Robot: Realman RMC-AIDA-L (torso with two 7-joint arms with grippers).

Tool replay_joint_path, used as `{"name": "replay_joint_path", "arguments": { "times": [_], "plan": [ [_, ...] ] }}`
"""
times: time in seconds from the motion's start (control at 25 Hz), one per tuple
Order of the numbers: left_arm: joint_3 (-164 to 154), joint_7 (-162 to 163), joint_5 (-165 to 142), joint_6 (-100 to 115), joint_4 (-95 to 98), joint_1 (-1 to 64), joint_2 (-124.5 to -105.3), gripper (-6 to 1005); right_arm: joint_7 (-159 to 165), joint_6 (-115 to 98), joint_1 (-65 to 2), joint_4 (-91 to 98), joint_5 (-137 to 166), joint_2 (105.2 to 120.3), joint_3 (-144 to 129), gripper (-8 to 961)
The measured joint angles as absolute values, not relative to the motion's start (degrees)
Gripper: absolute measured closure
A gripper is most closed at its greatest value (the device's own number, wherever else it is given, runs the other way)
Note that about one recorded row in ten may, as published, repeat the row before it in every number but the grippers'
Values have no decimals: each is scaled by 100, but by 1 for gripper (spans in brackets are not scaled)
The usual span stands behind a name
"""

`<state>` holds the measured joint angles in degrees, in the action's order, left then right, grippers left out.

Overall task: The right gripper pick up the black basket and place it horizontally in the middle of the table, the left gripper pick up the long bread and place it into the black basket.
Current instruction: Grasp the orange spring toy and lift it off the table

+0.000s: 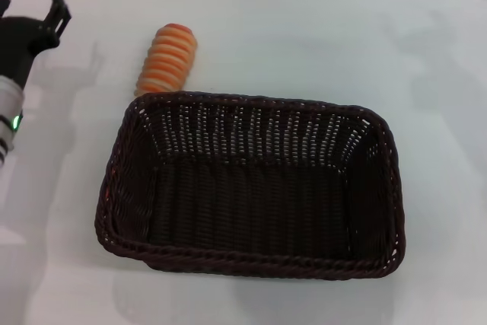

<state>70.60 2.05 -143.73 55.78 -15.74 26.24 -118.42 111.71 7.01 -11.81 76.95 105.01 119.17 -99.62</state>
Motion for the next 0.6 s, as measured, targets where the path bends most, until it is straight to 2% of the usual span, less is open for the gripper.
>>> {"name": "replay_joint_path", "arguments": {
  "times": [0.04, 0.08, 0.16, 0.2, 0.28, 0.32, 0.36, 0.4, 0.48, 0.56, 0.6],
  "plan": [
    [7006, 204, -14413, 5605, -1610, 2636, -11843, 153, 11788, 2080, -775, 7579, 10861, 11915, -10525, 108],
    [6937, 204, -14459, 5614, -1658, 2642, -11842, 153, 11788, 2080, -775, 7579, 10861, 11915, -10525, 107],
    [6704, 231, -14775, 5406, -1937, 2648, -11813, 153, 13263, 4063, -260, 6948, 11822, 11912, -11255, 107],
    [6704, 231, -14775, 5406, -1937, 2648, -11813, 153, 13263, 4063, -260, 6948, 11822, 11912, -11255, 107],
    [6653, 472, -15195, 4569, -2532, 2643, -11714, 153, 14595, 5376, 47, 6151, 12529, 11916, -11634, 107],
    [6653, 472, -15195, 4569, -2532, 2643, -11714, 153, 14595, 5376, 47, 6151, 12529, 11916, -11634, 107],
    [6669, 727, -15541, 3498, -3265, 2618, -11550, 152, 14974, 5712, 150, 5825, 12598, 11910, -11767, 107],
    [6669, 727, -15541, 3498, -3265, 2618, -11550, 152, 14974, 5712, 150, 5825, 12598, 11910, -11767, 107],
    [6693, 892, -15838, 2283, -4016, 2614, -11402, 152, 15047, 5743, 240, 5691, 12586, 11909, -11809, 107],
    [6831, 879, -16116, 514, -4875, 2751, -11322, 152, 15087, 5720, 324, 5573, 12577, 11915, -11868, 107],
    [6831, 879, -16116, 514, -4875, 2751, -11322, 152, 15087, 5720, 324, 5573, 12577, 11915, -11868, 107]
  ]
}}
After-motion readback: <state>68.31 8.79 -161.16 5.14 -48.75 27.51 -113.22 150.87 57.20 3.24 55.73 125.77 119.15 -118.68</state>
